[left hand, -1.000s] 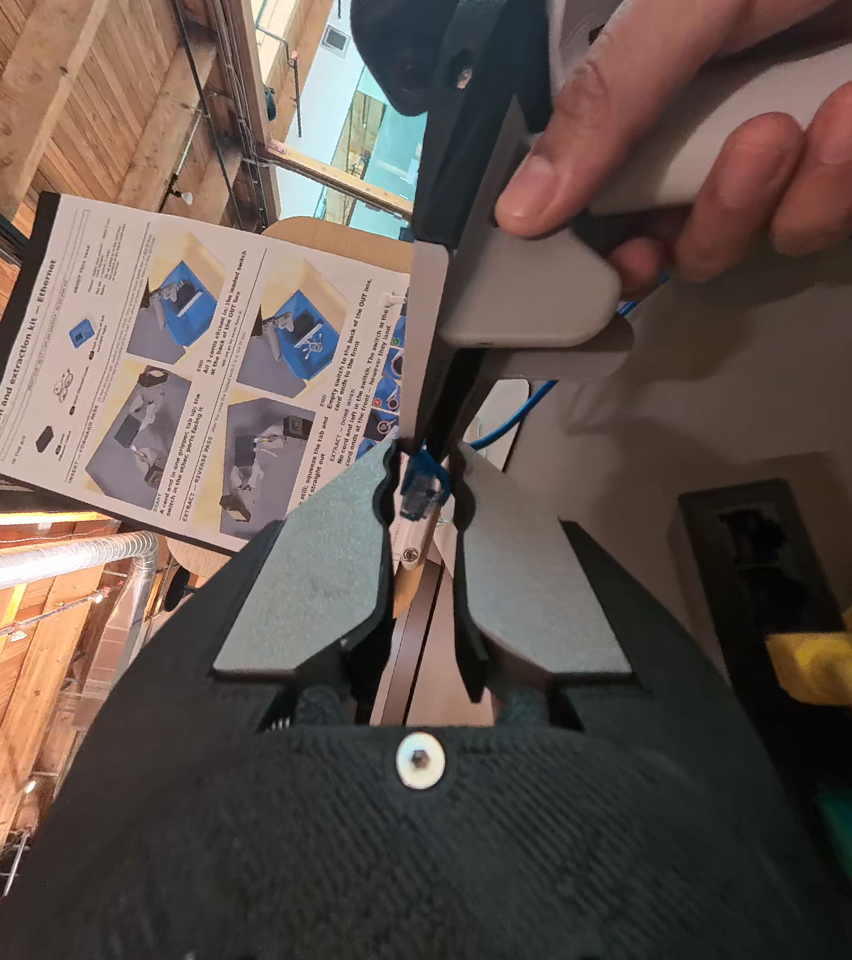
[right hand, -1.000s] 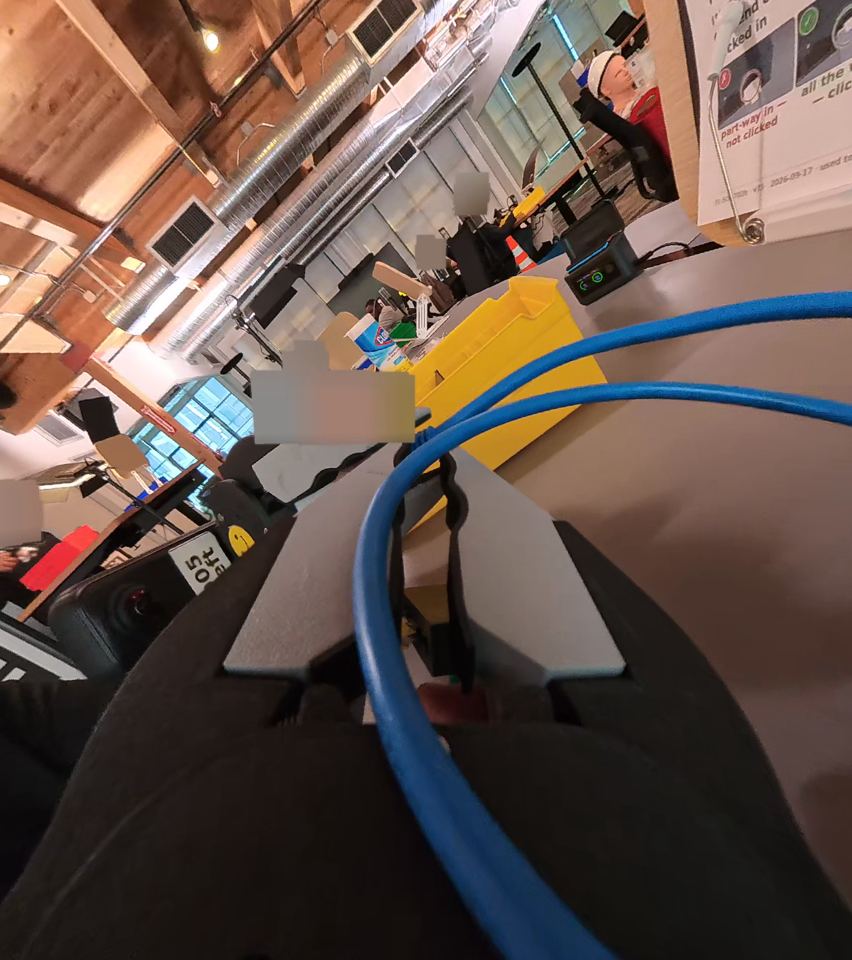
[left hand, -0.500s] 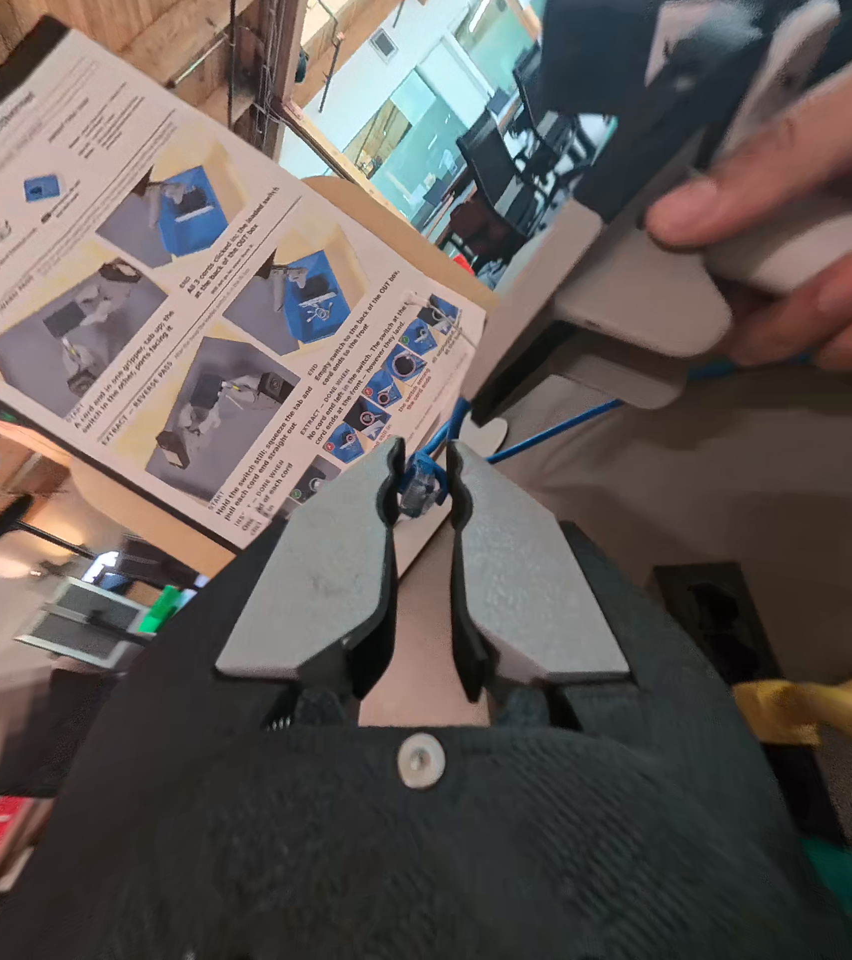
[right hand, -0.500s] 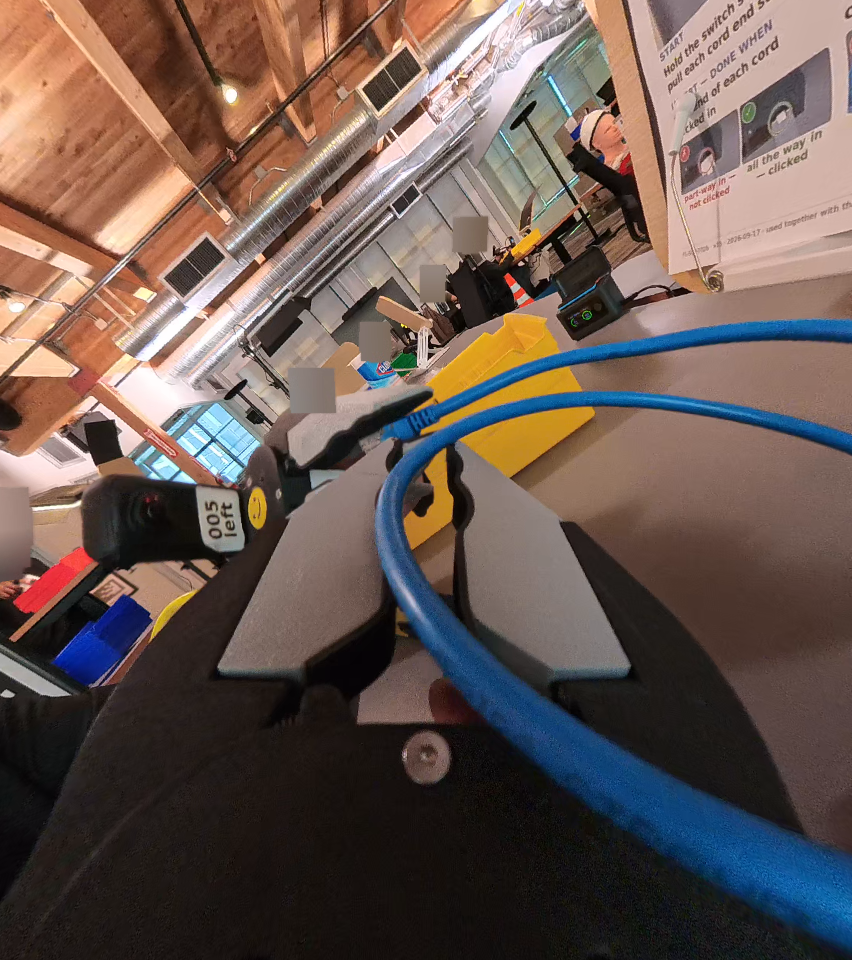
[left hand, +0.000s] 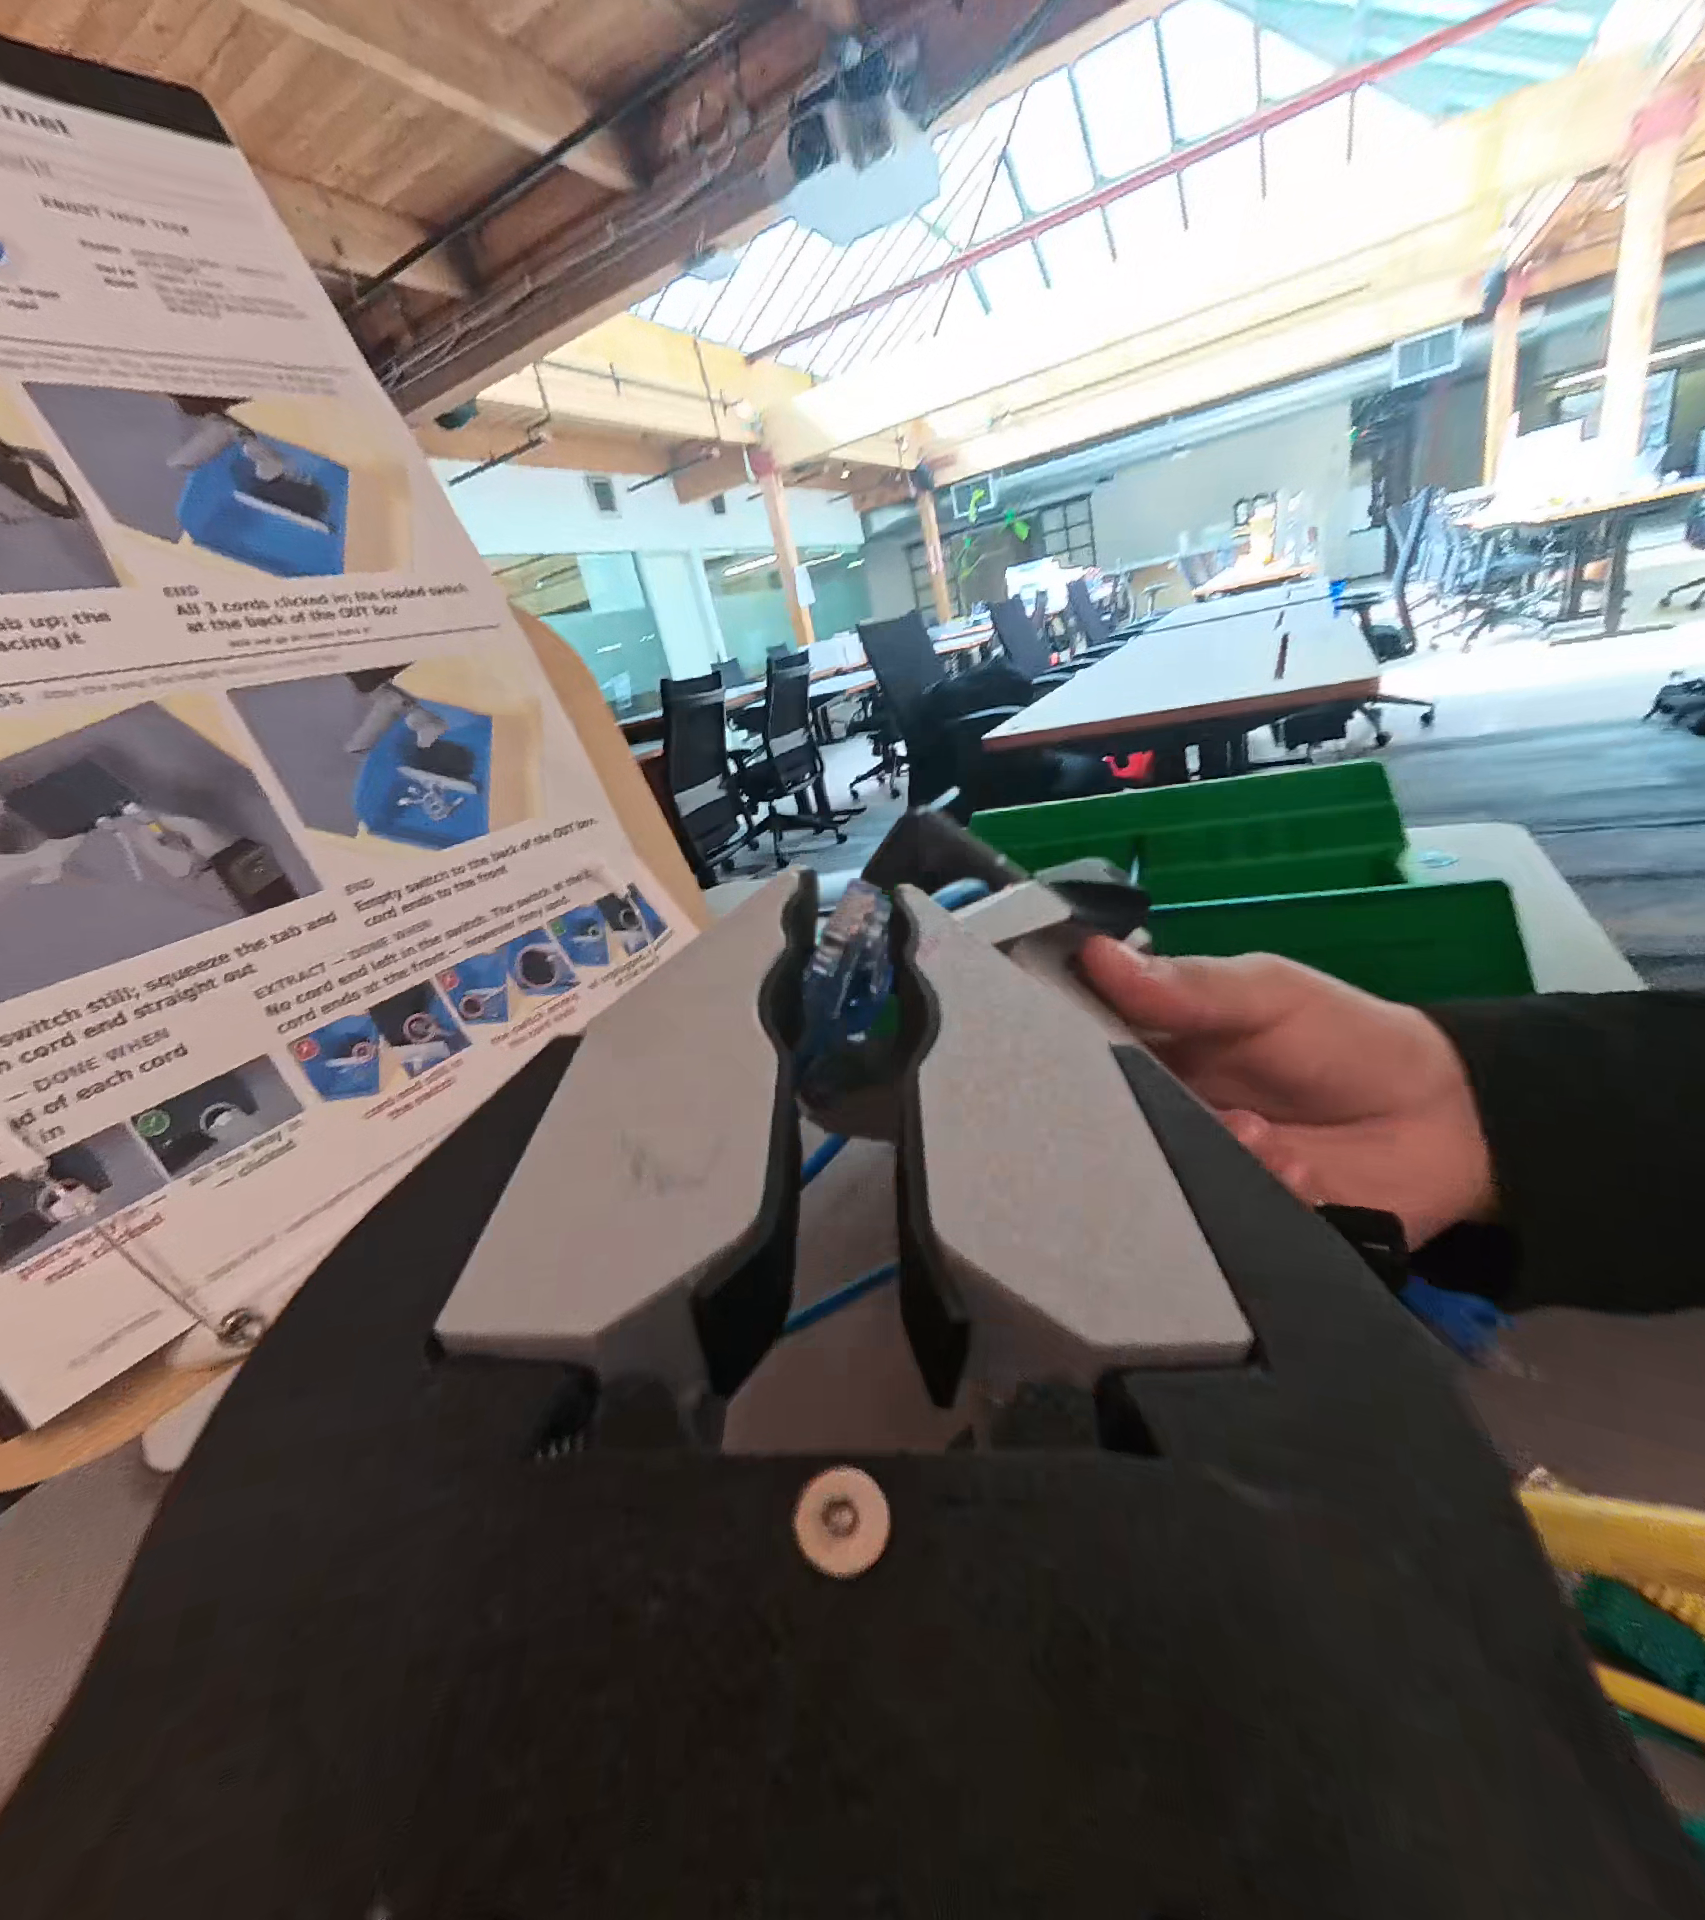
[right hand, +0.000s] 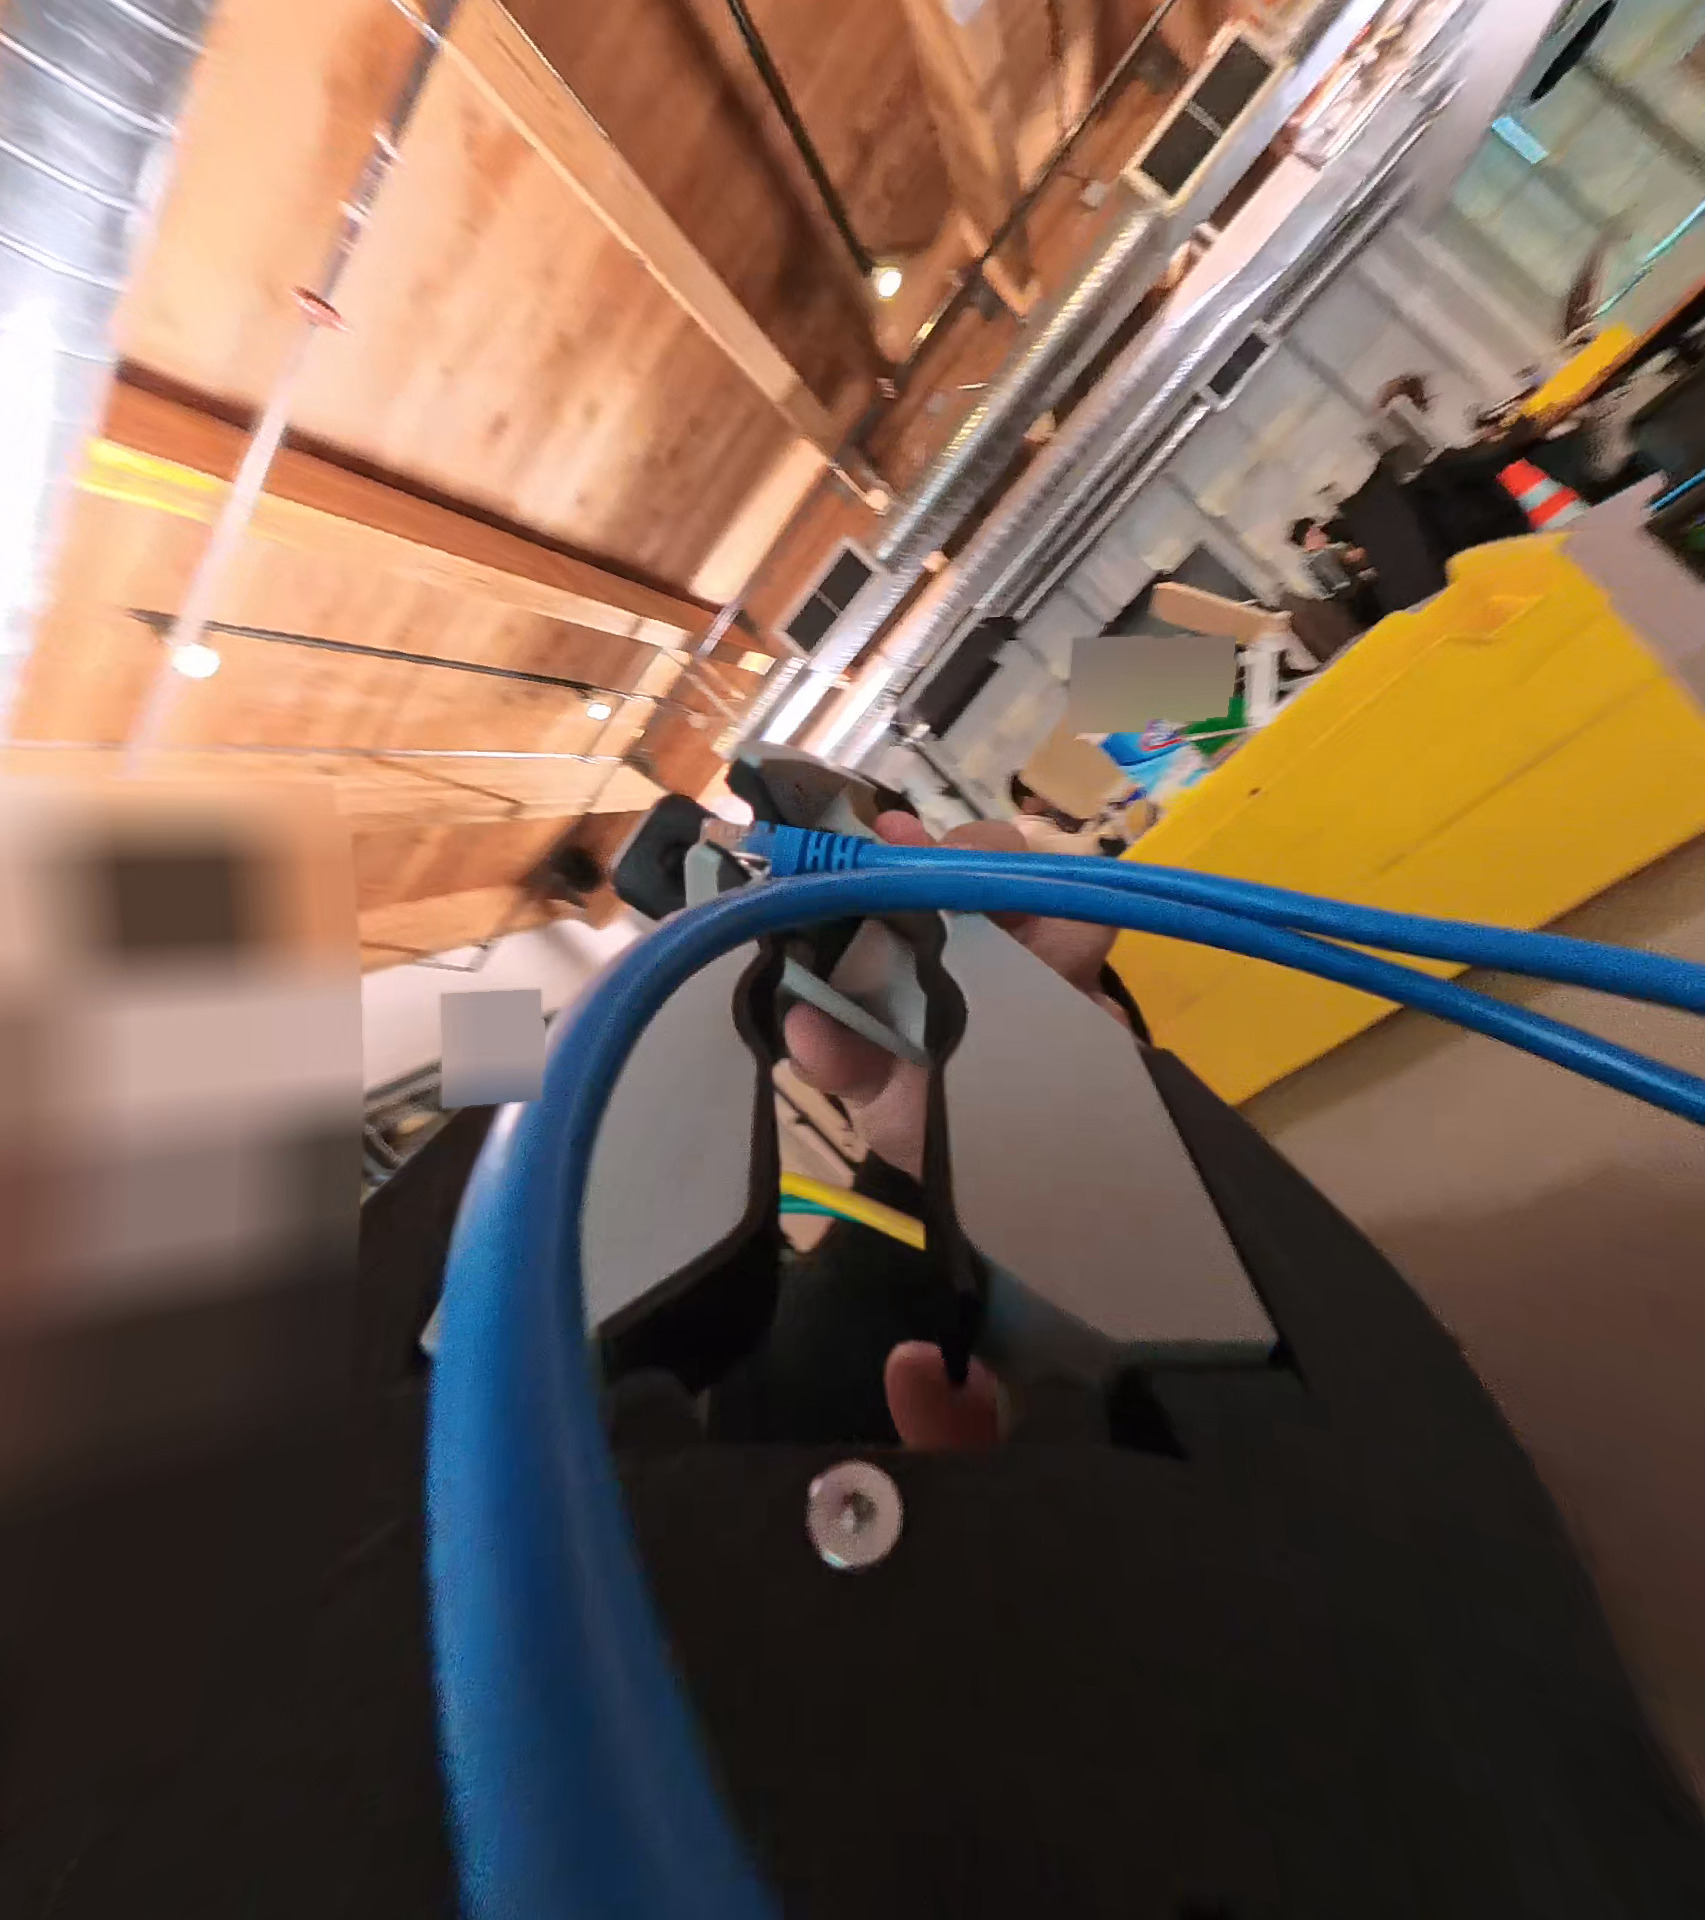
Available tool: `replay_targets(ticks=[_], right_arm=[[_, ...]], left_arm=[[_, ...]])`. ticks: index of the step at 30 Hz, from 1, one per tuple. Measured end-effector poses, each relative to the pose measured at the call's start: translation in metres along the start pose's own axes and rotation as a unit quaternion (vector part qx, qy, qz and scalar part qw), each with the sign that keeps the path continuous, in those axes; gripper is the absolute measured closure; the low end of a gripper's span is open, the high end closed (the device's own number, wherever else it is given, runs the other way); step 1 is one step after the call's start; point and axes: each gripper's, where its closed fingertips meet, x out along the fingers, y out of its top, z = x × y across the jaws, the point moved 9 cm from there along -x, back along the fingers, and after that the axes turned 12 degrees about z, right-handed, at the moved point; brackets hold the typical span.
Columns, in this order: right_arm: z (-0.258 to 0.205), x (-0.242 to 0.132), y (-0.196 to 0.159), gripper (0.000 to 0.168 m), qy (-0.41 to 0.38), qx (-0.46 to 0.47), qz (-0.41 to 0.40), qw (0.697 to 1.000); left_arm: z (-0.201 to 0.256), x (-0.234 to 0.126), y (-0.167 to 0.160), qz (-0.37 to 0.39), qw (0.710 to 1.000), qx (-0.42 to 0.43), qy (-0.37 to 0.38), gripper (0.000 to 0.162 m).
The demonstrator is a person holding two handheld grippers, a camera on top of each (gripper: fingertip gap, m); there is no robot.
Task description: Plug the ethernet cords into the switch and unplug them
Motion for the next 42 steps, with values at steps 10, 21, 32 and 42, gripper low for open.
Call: replay_targets(ticks=[10, 21, 32, 42], right_arm=[[0.004, 0.003, -0.008, 0.142, 0.059, 0.118, -0.001, 0.991], [0.008, 0.011, -0.023, 0.134, 0.109, 0.231, -0.006, 0.967], [0.015, 0.007, -0.026, 0.151, 0.125, 0.314, 0.022, 0.941], [0.021, 0.012, -0.031, 0.115, 0.088, 0.329, 0.012, 0.940]], left_arm=[[0.003, -0.002, 0.008, 0.037, 0.999, 0.014, 0.014, 0.152], [0.015, 0.004, 0.012, 0.065, 0.998, 0.000, 0.008, 0.152], [0.021, 0.005, 0.013, 0.062, 0.998, 0.032, -0.003, 0.152], [-0.005, -0.010, 0.027, 0.143, 0.980, -0.142, -0.001, 0.152]])
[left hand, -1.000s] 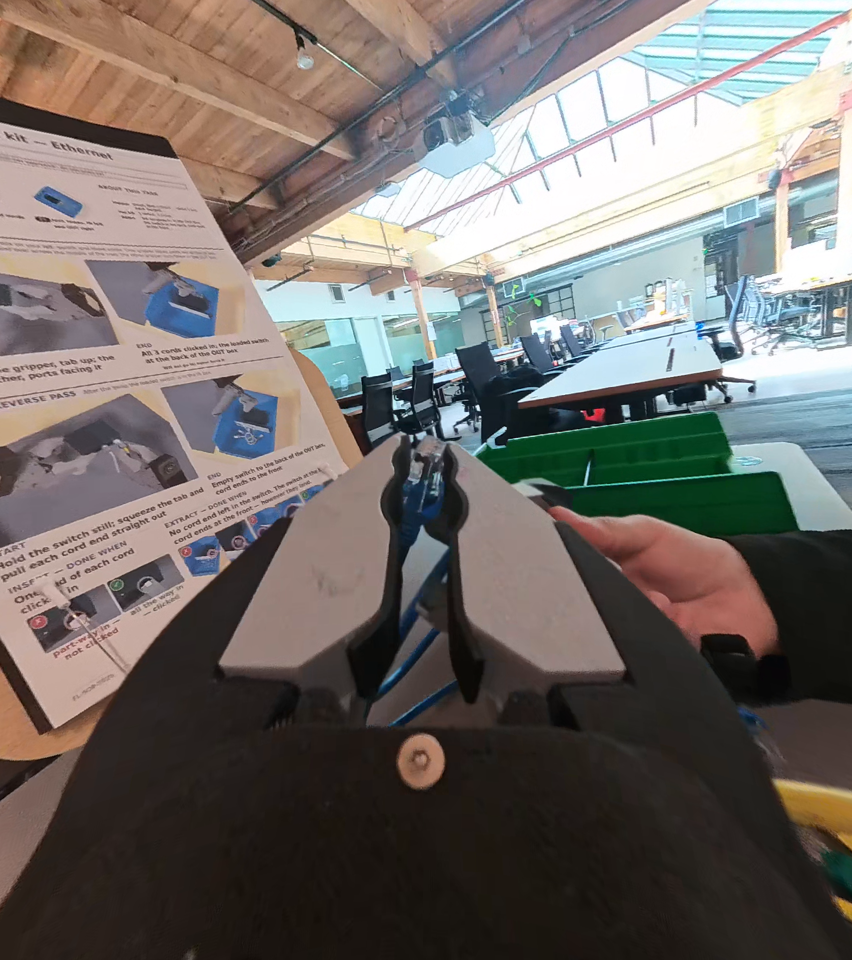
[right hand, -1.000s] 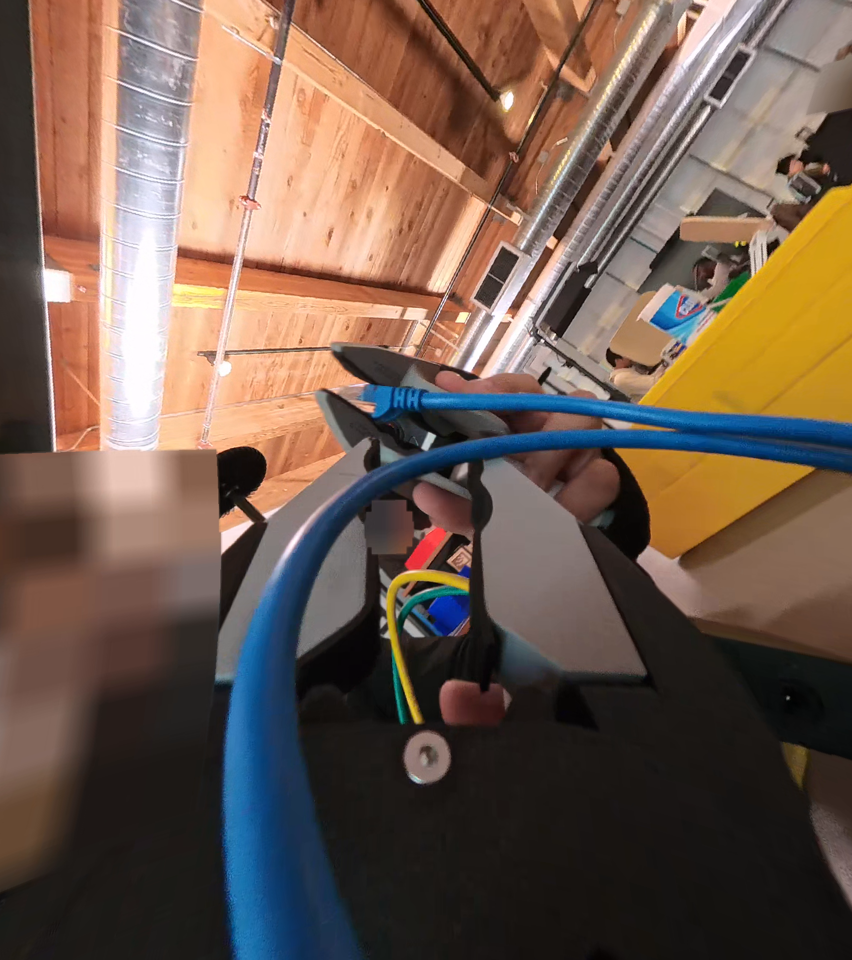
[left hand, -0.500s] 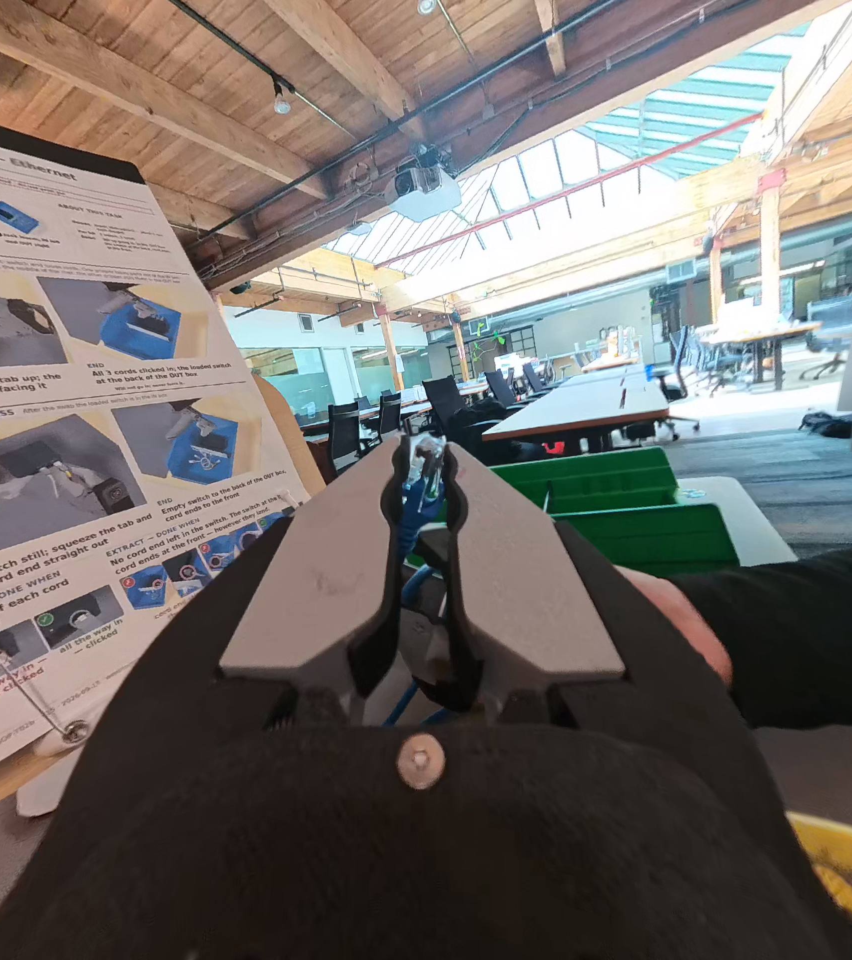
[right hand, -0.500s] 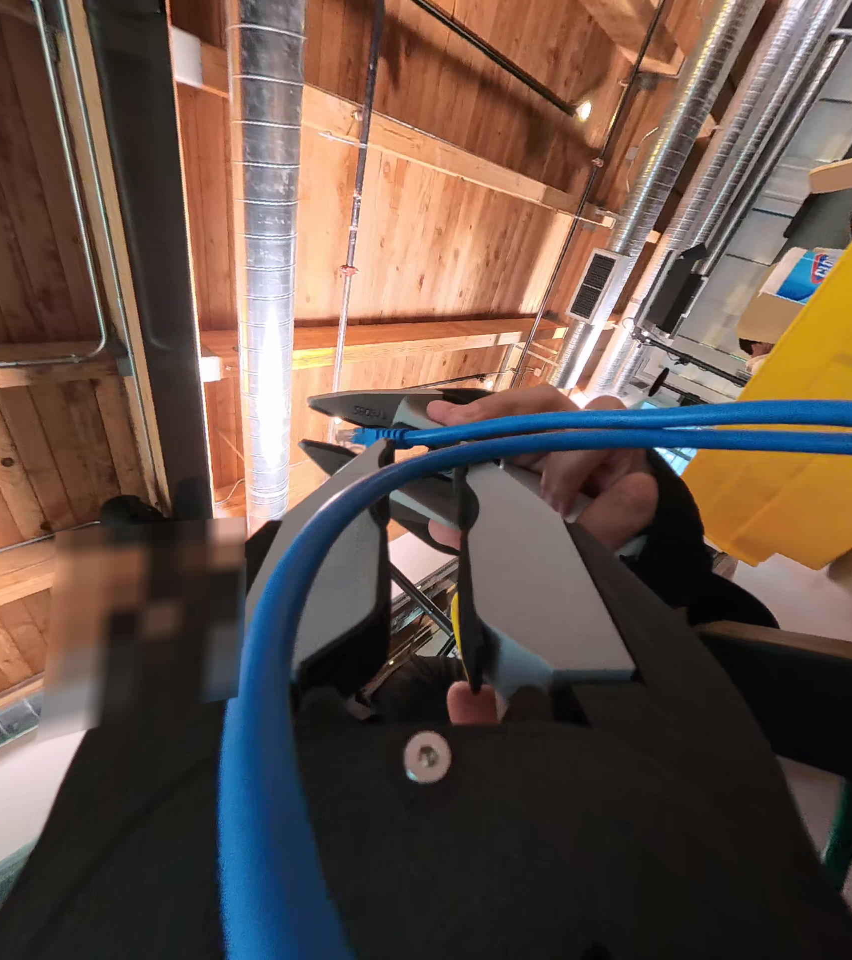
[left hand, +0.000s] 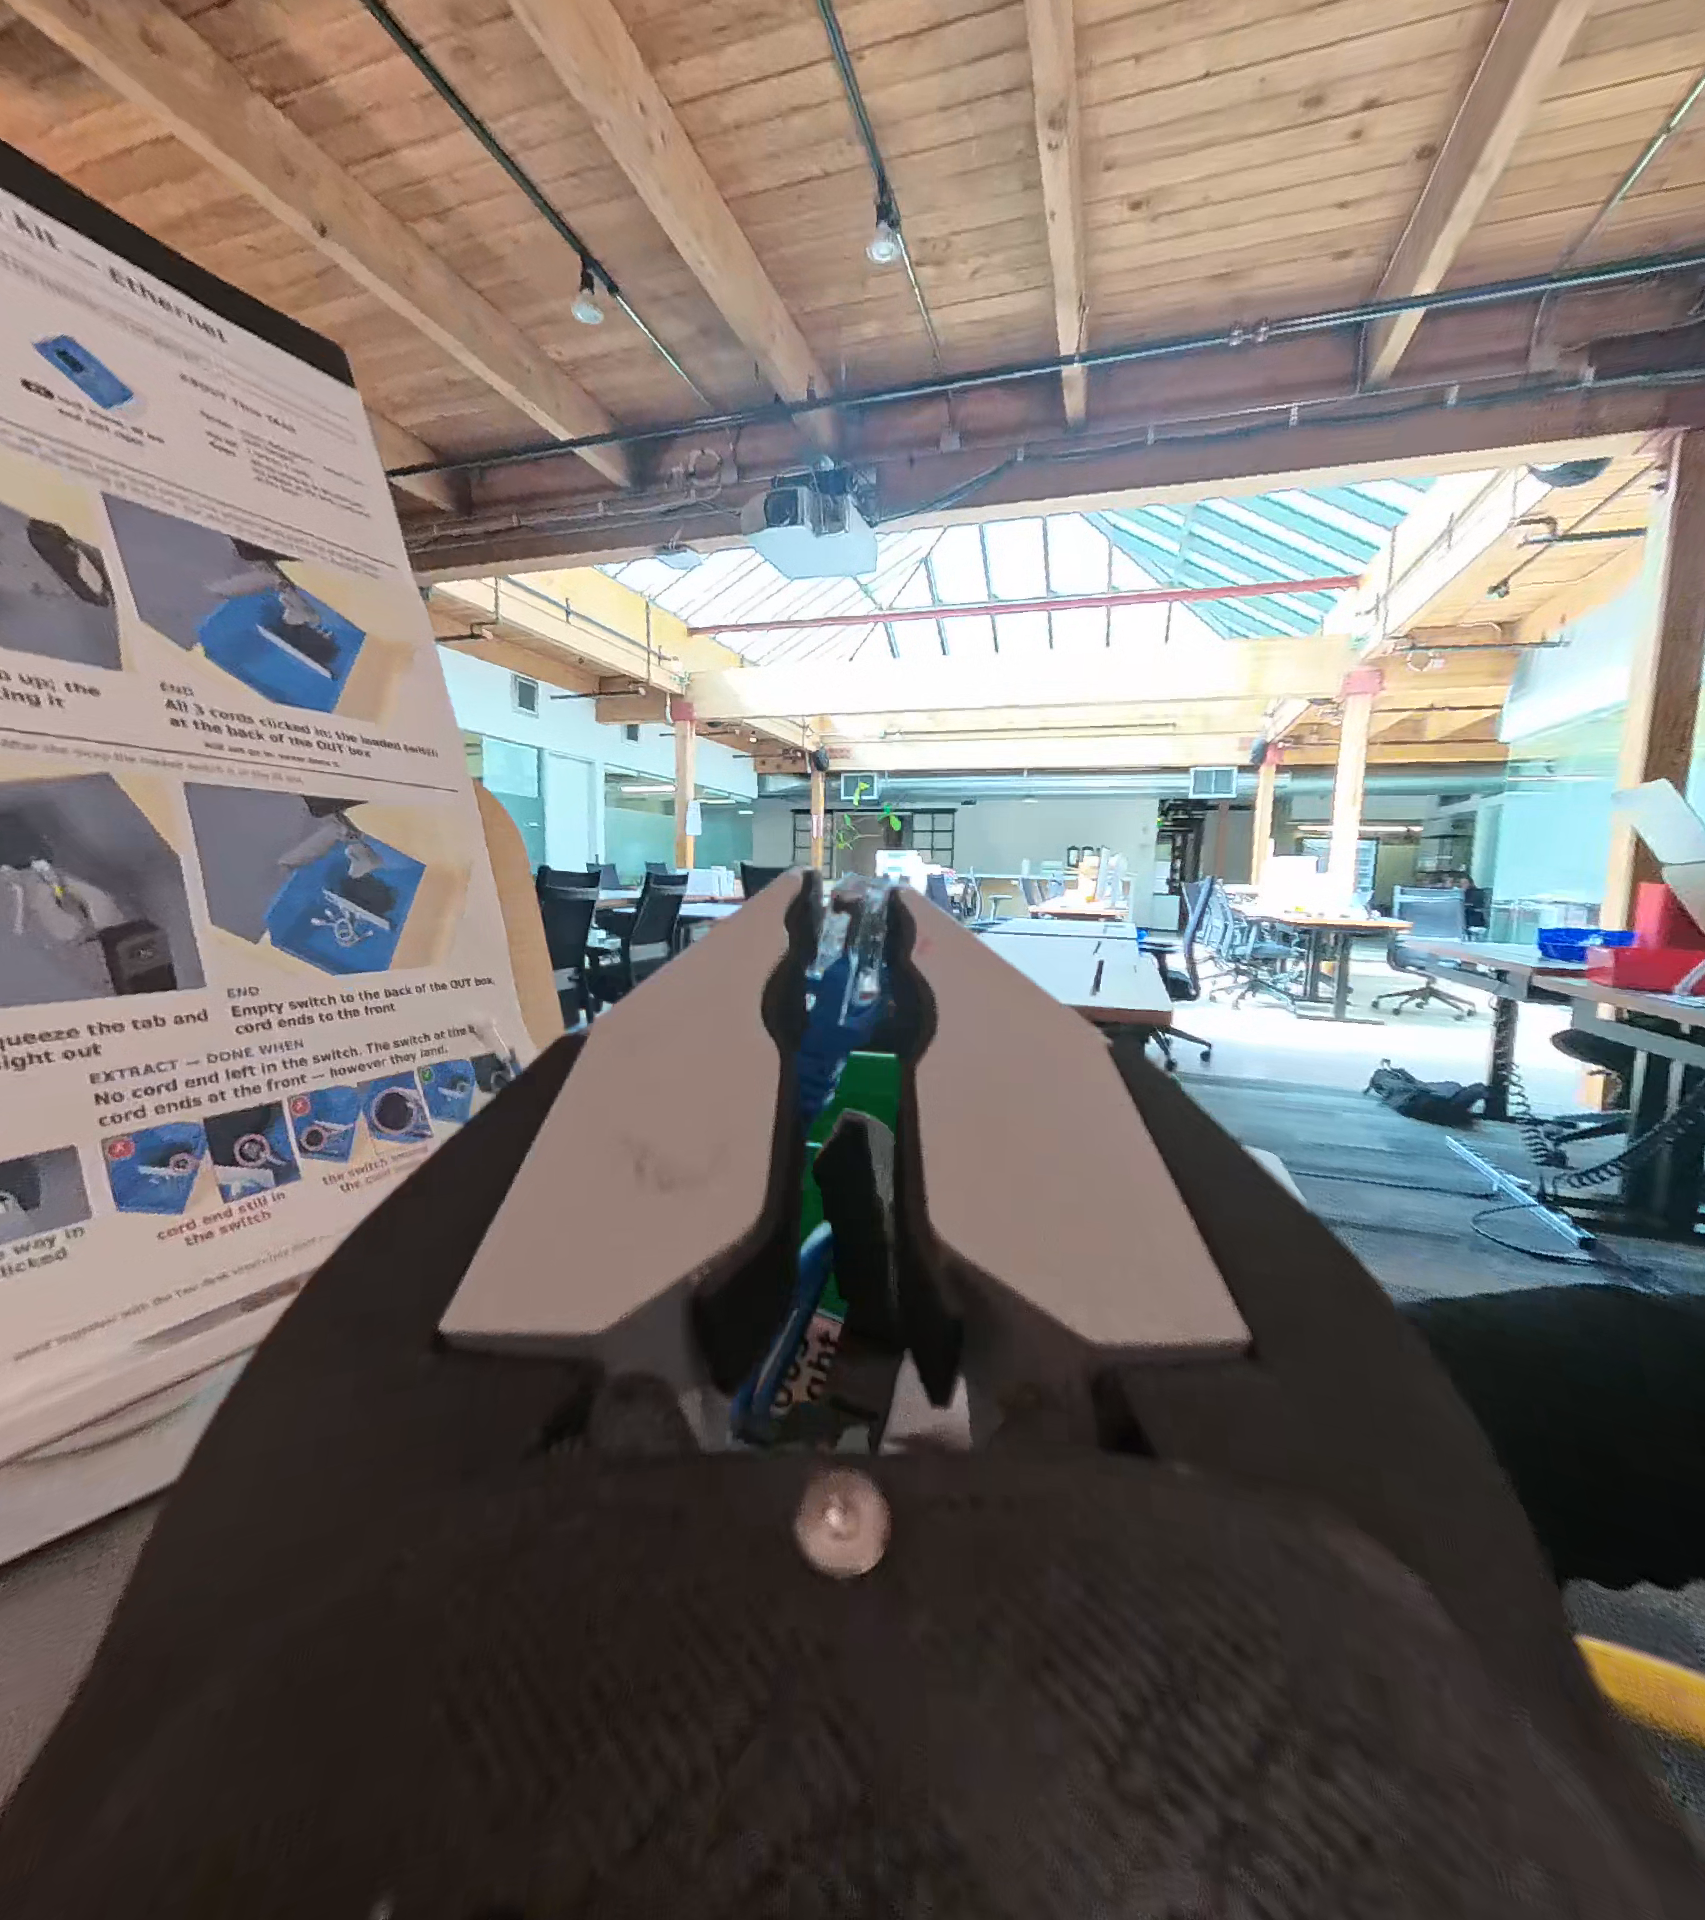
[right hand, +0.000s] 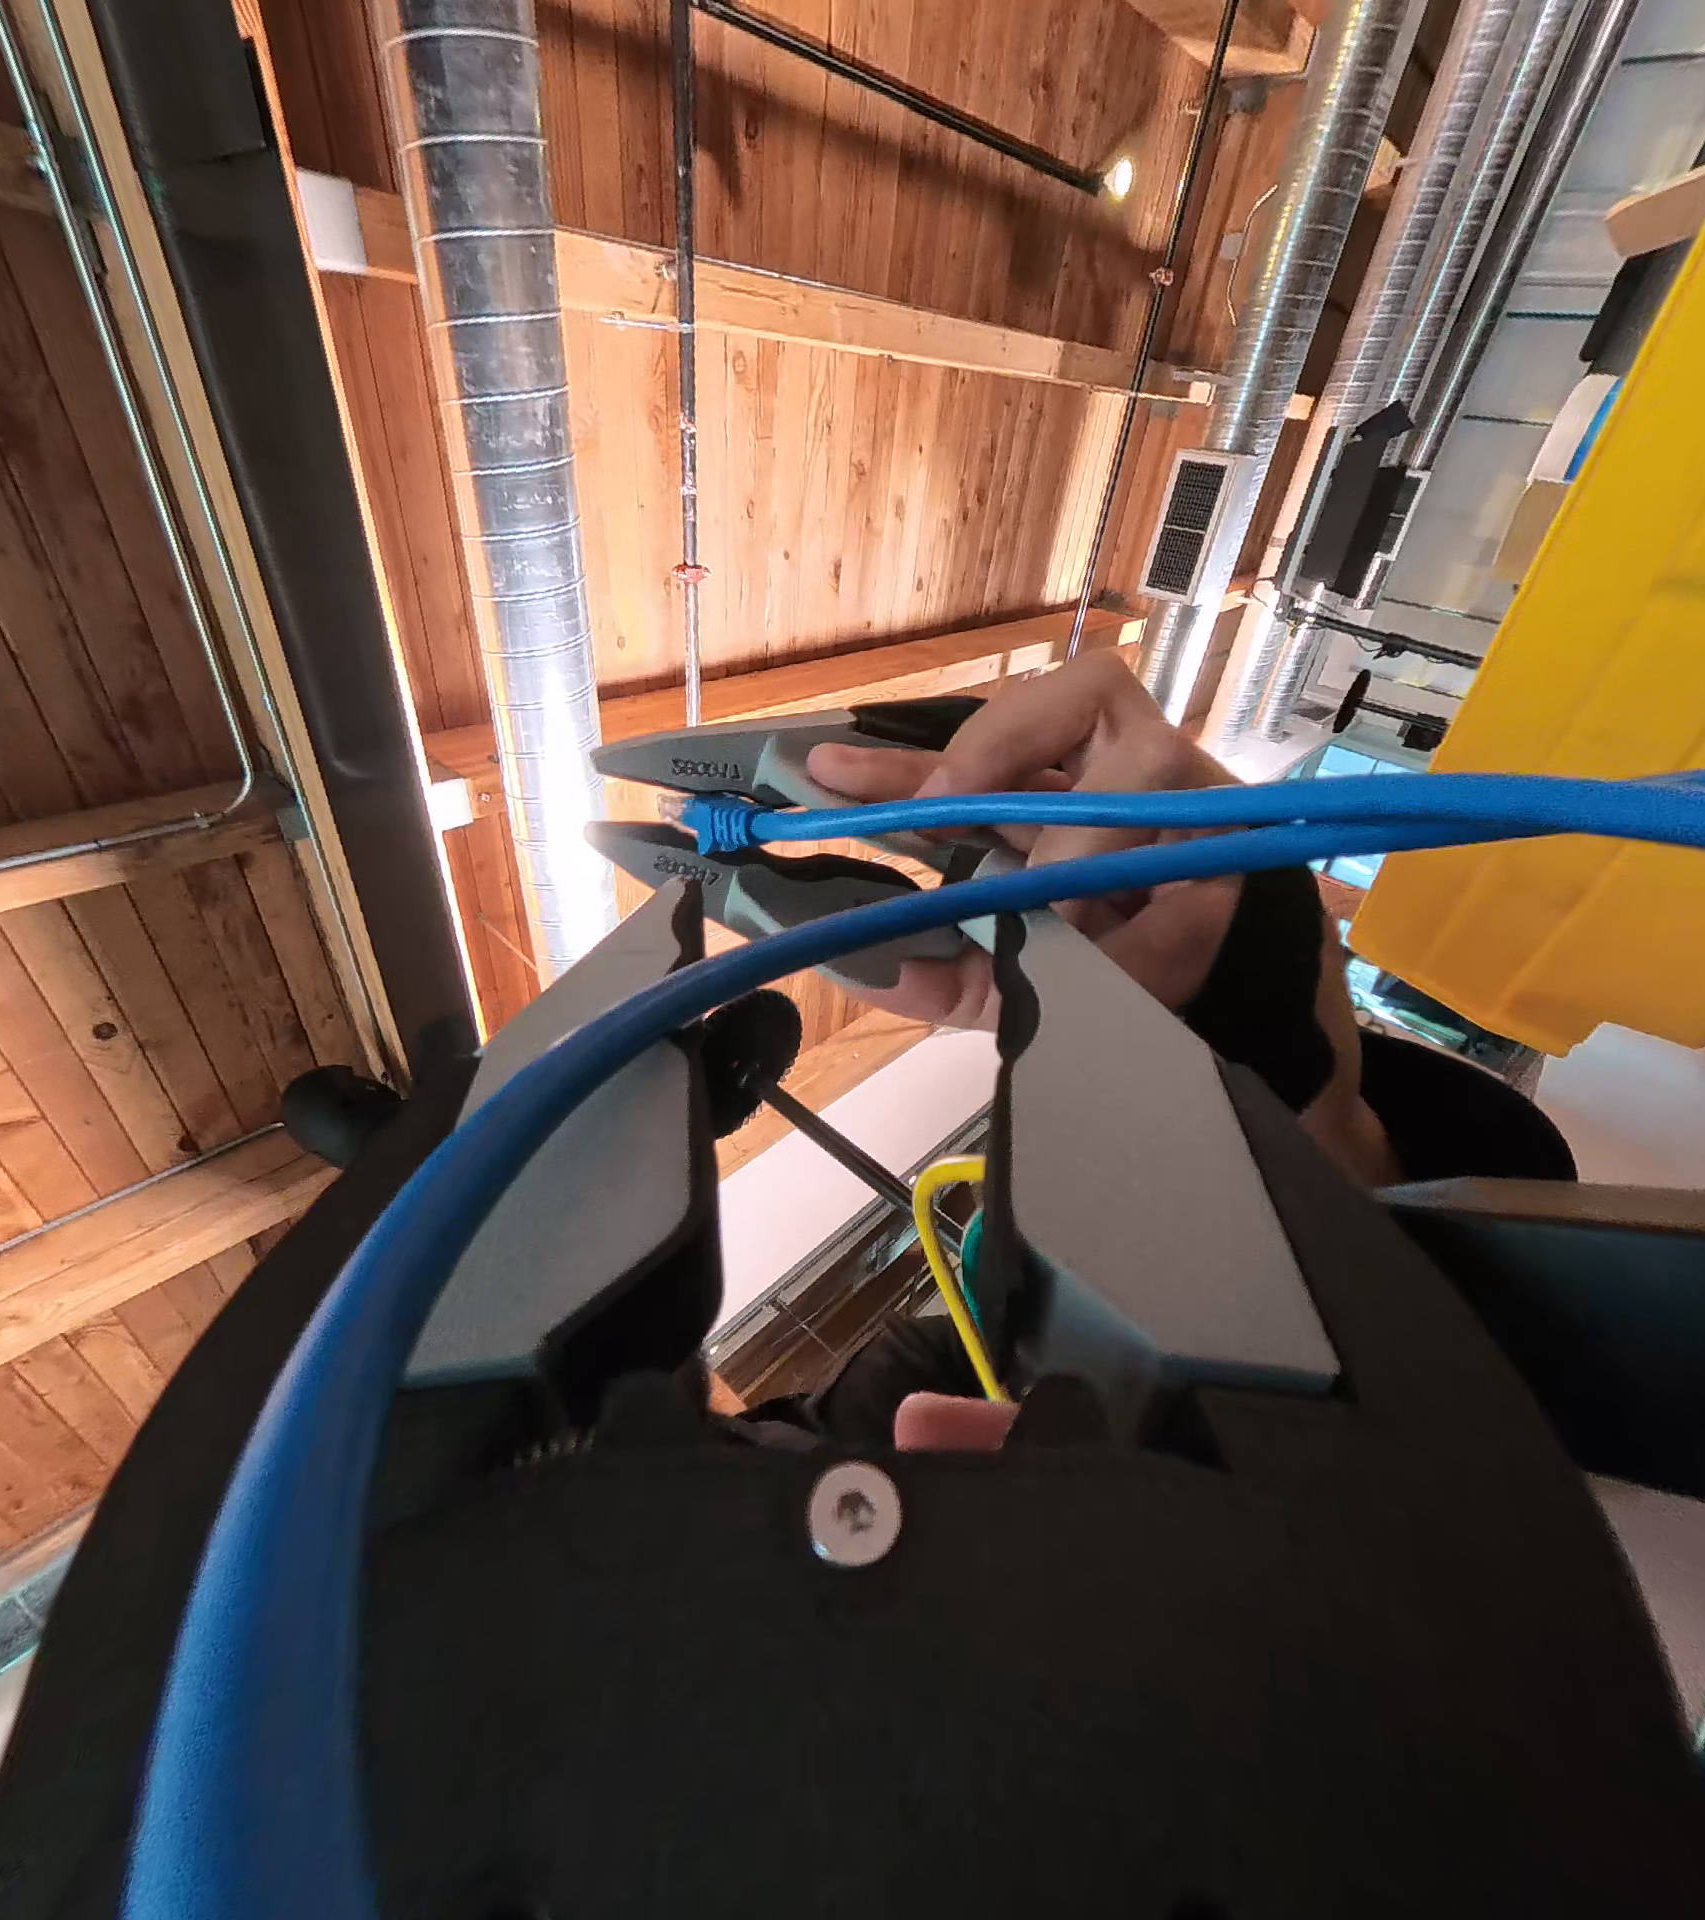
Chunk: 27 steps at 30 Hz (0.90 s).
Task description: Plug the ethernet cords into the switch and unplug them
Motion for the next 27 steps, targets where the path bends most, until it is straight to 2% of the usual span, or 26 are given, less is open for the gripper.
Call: replay_targets(ticks=[7, 11, 17, 18, 20, 24, 26, 27], right_arm=[[0.006, 0.000, 0.001, 0.113, 0.006, 0.012, 0.030, 0.999], [-0.001, -0.003, 0.006, 0.115, 0.010, -0.017, 0.049, 0.999], [-0.009, -0.011, 0.011, 0.163, -0.017, -0.112, 0.061, 0.992], [-0.014, -0.012, 0.013, 0.168, 0.007, -0.121, 0.071, 0.990], [-0.027, -0.016, 0.018, 0.168, 0.063, -0.113, 0.110, 0.985], [-0.027, -0.014, 0.012, 0.168, 0.012, -0.167, 0.061, 0.984], [-0.033, -0.009, 0.009, 0.168, 0.000, -0.225, 0.042, 0.974], [-0.037, -0.007, 0.008, 0.162, -0.020, -0.267, 0.040, 0.963]], left_arm=[[0.016, 0.010, -0.014, -0.039, 0.998, -0.003, -0.039, 0.152], [0.016, 0.010, -0.016, -0.044, 0.998, -0.006, -0.044, 0.152], [0.013, 0.009, -0.014, -0.031, 0.999, -0.002, -0.034, 0.151], [0.012, 0.009, -0.016, -0.039, 0.999, 0.008, -0.025, 0.152], [0.011, 0.007, -0.021, -0.059, 0.998, 0.024, -0.026, 0.152], [0.003, 0.006, -0.026, -0.066, 0.998, 0.018, -0.003, 0.152], [-0.001, 0.005, -0.024, -0.058, 0.998, 0.000, 0.003, 0.151], [-0.004, 0.003, -0.023, -0.055, 0.998, -0.012, 0.010, 0.150]])
